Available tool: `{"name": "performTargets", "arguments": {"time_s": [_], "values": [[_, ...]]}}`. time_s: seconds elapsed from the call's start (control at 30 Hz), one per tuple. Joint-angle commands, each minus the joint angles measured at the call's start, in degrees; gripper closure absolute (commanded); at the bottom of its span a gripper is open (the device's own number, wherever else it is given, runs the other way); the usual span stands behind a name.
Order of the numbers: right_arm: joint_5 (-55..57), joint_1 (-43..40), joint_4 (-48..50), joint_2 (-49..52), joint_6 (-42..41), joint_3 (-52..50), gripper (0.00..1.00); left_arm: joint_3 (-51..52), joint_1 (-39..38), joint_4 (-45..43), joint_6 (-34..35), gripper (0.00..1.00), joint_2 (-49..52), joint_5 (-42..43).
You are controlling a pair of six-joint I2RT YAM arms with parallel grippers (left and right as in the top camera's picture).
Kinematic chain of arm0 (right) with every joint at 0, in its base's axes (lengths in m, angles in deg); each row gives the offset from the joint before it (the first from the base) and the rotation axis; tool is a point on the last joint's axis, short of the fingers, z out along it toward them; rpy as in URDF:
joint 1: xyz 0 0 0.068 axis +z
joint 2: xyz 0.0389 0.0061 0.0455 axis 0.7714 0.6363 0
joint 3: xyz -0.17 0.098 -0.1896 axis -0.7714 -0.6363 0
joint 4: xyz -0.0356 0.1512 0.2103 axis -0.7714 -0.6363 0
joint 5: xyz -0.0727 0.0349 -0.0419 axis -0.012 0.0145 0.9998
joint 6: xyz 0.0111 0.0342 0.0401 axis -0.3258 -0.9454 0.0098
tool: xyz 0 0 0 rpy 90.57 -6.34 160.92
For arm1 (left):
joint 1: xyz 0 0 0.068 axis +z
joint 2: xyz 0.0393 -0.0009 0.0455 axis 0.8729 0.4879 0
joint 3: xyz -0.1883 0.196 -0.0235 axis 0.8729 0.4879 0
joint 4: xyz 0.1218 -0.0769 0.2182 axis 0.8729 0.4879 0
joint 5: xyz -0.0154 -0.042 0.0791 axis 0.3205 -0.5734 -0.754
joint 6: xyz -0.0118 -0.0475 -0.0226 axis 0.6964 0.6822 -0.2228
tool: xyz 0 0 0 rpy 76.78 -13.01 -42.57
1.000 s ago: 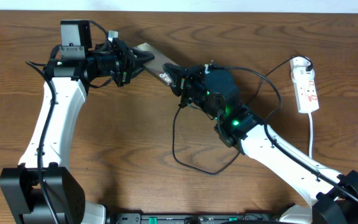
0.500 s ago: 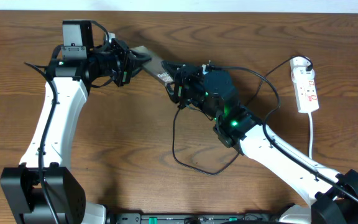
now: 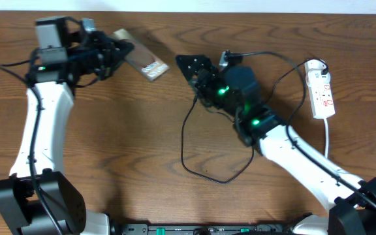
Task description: Plug charger to phone and switch on socket
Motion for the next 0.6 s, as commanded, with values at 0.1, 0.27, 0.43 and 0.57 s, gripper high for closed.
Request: {"name": "performTargets", "arguments": {"time_s": [0.1, 0.27, 0.43, 0.57], "values": [[-4.9, -5.8, -17.6, -0.3, 27.5, 0.4, 0.02, -1.2, 7.1, -0.4, -7.1, 0.93, -1.1, 18.2], [-3.1, -5.7, -24.4, -0.3, 35.7, 2.0, 0.24, -1.2, 8.9, 0.9, -6.7, 0.93, -1.1, 20.6], [-1.5, -5.7, -35.1, 2.4, 38.8, 9.7, 0.28, -1.2, 8.9, 1.4, -6.6, 0.93, -1.1, 20.7], [-1.4, -5.2, -43.5, 9.2, 40.3, 19.6, 0.32, -1.2, 8.9, 1.4, -6.3, 0.93, -1.1, 21.3]]}}
